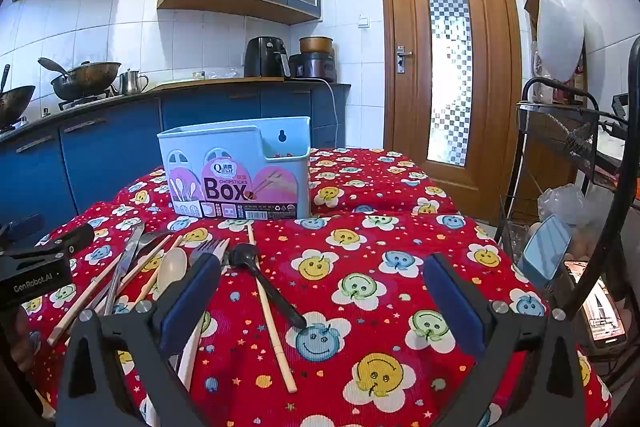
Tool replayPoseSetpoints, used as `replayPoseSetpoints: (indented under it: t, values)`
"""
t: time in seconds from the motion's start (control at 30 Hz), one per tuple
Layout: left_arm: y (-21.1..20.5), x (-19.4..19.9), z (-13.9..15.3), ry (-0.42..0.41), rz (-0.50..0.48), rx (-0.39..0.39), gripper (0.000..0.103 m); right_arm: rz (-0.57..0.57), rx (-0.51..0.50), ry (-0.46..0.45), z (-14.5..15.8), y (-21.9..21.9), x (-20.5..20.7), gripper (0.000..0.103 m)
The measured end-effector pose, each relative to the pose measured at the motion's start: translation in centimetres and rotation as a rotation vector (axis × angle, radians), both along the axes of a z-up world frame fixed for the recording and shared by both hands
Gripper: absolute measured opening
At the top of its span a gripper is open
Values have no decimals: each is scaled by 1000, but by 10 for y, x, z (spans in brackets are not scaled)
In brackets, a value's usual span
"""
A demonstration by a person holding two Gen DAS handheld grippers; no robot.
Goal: Organize utensils
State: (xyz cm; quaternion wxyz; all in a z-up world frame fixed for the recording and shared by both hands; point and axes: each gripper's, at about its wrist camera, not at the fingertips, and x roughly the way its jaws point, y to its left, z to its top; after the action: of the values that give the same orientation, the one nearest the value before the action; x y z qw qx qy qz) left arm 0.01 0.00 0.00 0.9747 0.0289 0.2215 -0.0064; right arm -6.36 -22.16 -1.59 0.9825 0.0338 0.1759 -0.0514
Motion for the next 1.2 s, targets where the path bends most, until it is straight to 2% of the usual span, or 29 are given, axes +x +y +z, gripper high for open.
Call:
replayPoseSetpoints:
  t: [1.2]
  values:
    - [2,-2,1,-4,-3,-2,99,0,4,-2,1,-1,-1,103]
